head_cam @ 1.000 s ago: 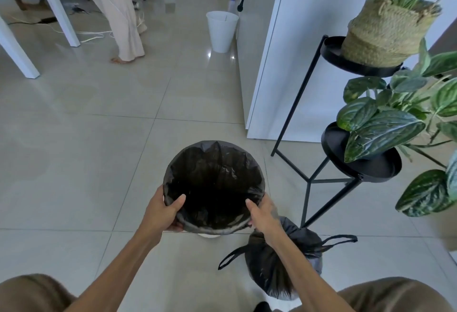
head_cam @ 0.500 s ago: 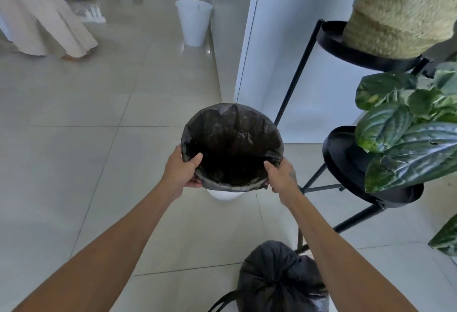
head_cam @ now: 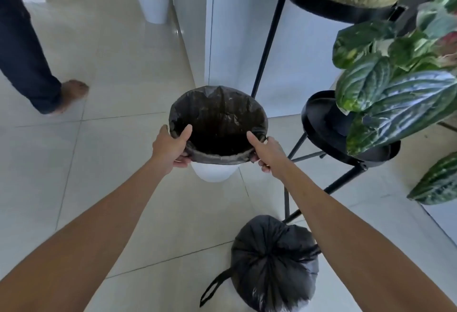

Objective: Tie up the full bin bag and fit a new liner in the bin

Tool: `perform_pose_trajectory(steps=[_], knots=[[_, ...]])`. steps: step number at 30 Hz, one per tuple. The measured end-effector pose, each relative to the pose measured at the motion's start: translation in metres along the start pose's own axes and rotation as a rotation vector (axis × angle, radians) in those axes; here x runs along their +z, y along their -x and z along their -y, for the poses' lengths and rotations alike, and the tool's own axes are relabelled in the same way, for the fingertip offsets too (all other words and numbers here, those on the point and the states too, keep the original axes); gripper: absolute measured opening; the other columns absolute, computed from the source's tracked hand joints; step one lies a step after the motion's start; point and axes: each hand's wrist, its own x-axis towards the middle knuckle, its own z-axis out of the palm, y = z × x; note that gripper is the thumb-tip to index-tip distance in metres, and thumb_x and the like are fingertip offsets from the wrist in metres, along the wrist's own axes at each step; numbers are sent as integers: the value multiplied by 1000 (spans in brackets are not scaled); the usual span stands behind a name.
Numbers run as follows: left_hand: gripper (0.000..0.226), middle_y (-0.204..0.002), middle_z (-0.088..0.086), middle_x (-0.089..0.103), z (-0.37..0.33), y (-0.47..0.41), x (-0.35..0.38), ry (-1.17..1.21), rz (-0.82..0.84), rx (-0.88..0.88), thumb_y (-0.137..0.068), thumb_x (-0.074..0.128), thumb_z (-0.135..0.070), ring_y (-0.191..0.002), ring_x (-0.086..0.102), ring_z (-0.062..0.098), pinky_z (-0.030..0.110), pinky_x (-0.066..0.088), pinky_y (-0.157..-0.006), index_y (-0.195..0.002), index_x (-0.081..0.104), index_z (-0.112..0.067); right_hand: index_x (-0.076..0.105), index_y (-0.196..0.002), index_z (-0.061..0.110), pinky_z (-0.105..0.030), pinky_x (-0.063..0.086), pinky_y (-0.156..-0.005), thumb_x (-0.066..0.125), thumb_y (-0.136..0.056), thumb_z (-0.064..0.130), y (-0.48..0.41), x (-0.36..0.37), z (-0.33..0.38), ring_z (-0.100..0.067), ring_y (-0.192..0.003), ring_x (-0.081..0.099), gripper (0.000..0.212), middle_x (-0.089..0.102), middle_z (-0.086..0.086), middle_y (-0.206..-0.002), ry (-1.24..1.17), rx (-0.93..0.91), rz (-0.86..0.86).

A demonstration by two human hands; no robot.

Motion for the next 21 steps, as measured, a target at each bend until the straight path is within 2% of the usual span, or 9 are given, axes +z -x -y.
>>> perform_pose_trajectory(steps=[3,6,10,13,15,17,18,19,21], knots=[[100,-113,15,68,9,20,-2,-43,-147,-3,-74,61,-76,-57,73,28,30,58,-47,-154,20,-32,33,-146,15,-23,35,-41,58,-88,63,35,-9,-6,-12,-53,42,79,70,-12,-89,123,-33,34],[87,-123,15,63,26,58,4,-44,-239,45,-82,57,-67,-54,68,25,29,56,-48,-153,25,-27,25,-155,17,-25,34,-46,58,-90,59,81,-29,-22,-12,-53,41,84,72,-13,-96,251,-62,95],[52,-112,19,69,47,128,22,-94,-76,88,-91,61,-42,-56,69,24,30,58,-51,-135,53,-16,37,-149,13,-21,34,-46,62,-93,49,144,-66,-48,-6,-48,50,71,68,-9,-92,367,-63,118],[34,-87,18,72,50,193,33,-138,125,139,-93,63,-33,-56,67,24,31,61,-55,-115,65,-8,45,-142,4,-13,37,-38,63,-95,38,192,-91,-71,-5,-49,52,61,61,-11,-90,382,-91,118],[26,-78,16,70,49,229,39,-170,208,185,-93,63,-29,-56,65,24,36,64,-60,-108,68,-8,50,-138,1,-19,47,-50,65,-94,35,218,-103,-81,-16,-62,59,57,65,-17,-96,428,-115,96],[22,-75,15,70,50,258,42,-203,248,237,-93,64,-25,-57,65,24,44,64,-68,-103,71,-7,55,-133,-3,-35,56,-72,64,-94,34,242,-112,-86,-33,-83,66,54,68,-25,-111,531,-163,62],[21,-74,16,70,51,270,42,-216,259,263,-93,64,-24,-58,64,25,45,63,-69,-101,72,-6,57,-130,-5,-42,56,-85,62,-95,34,254,-116,-87,-39,-97,65,53,65,-27,-120,604,-186,49],[20,-74,16,70,51,277,42,-226,269,281,-93,65,-23,-58,65,25,46,63,-69,-99,72,-6,58,-129,-3,-45,53,-93,60,-95,35,261,-118,-88,-39,-107,62,51,61,-25,-128,674,-212,40],[19,-74,16,70,51,295,39,-254,276,327,-94,65,-21,-59,65,25,46,63,-69,-98,73,-5,58,-131,6,-42,48,-101,58,-96,37,276,-124,-95,-34,-119,55,47,54,-15,-138,760,-264,10]])
